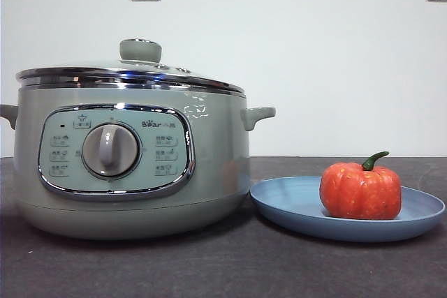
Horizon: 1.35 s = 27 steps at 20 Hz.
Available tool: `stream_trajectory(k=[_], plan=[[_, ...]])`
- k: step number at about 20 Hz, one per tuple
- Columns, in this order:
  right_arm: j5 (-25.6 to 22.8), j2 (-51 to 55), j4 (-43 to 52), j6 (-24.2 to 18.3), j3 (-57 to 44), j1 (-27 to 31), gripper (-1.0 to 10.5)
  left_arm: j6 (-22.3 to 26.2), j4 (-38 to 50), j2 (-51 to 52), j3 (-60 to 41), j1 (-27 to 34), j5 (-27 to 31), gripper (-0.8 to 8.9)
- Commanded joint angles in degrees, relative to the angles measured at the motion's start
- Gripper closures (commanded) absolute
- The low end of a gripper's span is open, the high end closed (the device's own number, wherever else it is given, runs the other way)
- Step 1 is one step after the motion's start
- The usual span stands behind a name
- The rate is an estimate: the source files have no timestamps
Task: Take the pumpkin out from the steamer,put the pumpkin in the blue plate,close the lid
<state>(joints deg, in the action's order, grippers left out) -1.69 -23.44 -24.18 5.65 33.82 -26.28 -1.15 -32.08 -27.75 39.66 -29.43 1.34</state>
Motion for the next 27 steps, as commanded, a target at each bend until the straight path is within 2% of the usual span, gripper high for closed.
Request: stream_trajectory(k=[1, 5, 8, 13, 17, 21, 23, 27], plan=[[-0.17, 0.09, -2.10, 0.68, -0.44, -0.02, 9.6, 2.23, -0.83, 0.76, -0.28, -0.31, 0.37, 8.17], [-0.15, 0.09, -5.49, 0.68, -0.44, -0.04, 9.6, 2.91, -6.10, 7.85, -0.42, 3.37, 1.60, 8.17], [-0.17, 0.09, -8.04, 0.68, -0.44, -0.02, 9.6, 2.95, -4.42, 13.73, -2.49, 9.11, 1.44, 8.17], [-0.15, 0.09, -11.39, 0.68, -0.44, -0.02, 9.6, 4.83, 8.83, 20.35, -12.11, 19.87, 1.62, 8.17], [-0.20, 0.09, -13.38, 0.68, -0.44, -0.02, 9.6, 5.53, 16.92, 22.16, -21.24, 26.51, -1.77, 8.17], [-0.15, 0.09, -14.14, 0.68, -0.44, -0.02, 9.6, 5.20, 20.74, 22.32, -32.35, 30.29, -1.79, 8.17], [-0.17, 0.09, -14.14, 0.68, -0.44, -0.02, 9.6, 3.52, 23.47, 22.75, -36.74, 30.64, -2.01, 8.17], [-0.17, 0.09, -14.19, 0.68, -0.44, -0.02, 9.6, 2.62, 23.39, 22.77, -39.04, 30.64, -3.15, 8.17]])
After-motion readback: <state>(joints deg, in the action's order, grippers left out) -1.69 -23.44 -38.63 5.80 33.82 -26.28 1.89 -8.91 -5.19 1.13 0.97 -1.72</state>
